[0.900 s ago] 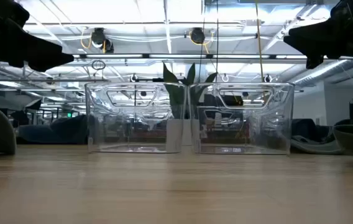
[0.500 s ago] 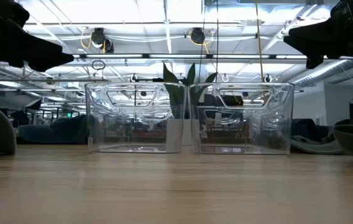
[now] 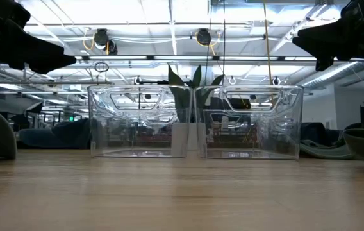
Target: Pick & Place hat
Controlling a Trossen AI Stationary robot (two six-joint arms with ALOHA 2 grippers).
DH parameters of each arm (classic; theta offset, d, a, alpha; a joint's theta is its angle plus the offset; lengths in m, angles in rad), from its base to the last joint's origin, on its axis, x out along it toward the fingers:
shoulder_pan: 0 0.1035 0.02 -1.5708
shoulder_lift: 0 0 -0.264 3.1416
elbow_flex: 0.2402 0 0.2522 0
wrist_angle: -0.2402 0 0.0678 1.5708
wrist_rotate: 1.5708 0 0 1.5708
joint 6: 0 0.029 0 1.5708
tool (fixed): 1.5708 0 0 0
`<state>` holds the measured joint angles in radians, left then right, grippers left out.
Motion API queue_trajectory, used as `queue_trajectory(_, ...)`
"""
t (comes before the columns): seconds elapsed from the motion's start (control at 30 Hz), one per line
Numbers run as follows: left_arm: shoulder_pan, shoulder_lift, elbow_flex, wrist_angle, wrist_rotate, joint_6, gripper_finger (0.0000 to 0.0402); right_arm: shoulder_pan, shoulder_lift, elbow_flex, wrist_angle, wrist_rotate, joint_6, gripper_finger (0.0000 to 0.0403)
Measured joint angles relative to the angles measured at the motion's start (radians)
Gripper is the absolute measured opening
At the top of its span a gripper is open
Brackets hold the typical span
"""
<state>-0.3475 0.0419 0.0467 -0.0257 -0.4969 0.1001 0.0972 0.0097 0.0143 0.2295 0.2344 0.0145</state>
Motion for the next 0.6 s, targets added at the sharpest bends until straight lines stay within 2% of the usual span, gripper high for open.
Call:
queue_trajectory(0.2, 0.0, 0.0, 0.0, 0.0, 0.0, 0.0, 0.031, 0.0, 0.0, 0.0, 0.0, 0.0, 0.0, 0.011)
queue_trajectory(0.6, 0.0, 0.0, 0.0, 0.0, 0.0, 0.0, 0.0327, 0.0, 0.0, 0.0, 0.006, 0.0, 0.0, 0.011)
